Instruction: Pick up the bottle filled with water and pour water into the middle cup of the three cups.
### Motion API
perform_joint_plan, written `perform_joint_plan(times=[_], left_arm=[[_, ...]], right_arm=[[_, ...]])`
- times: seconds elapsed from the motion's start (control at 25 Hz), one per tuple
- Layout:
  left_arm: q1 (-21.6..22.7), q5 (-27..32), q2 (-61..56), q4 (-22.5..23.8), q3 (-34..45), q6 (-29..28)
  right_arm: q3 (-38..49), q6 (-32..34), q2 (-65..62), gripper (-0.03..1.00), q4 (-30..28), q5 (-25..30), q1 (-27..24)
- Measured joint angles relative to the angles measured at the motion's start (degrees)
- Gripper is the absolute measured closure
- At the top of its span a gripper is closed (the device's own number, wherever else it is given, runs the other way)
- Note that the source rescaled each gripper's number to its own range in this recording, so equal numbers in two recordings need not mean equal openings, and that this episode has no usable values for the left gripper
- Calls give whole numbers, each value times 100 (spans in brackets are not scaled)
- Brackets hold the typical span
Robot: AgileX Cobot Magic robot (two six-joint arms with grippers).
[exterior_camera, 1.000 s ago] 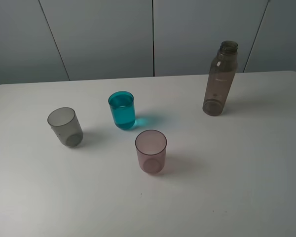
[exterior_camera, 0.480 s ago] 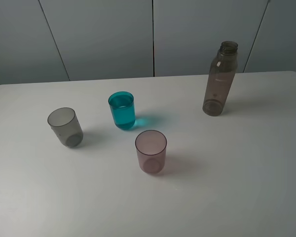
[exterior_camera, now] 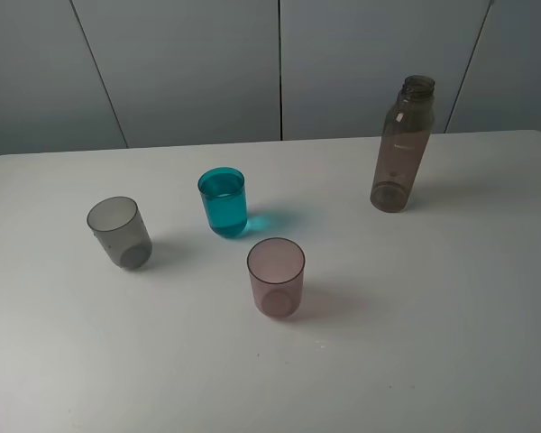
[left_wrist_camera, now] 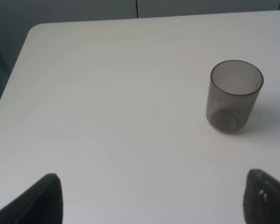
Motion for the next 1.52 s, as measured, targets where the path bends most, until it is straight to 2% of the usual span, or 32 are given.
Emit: perform_joint_plan(times=[1.52], left_arm=[[0,0,0,19,0,0]], right_arm=[[0,-103,-2,27,126,0,0]])
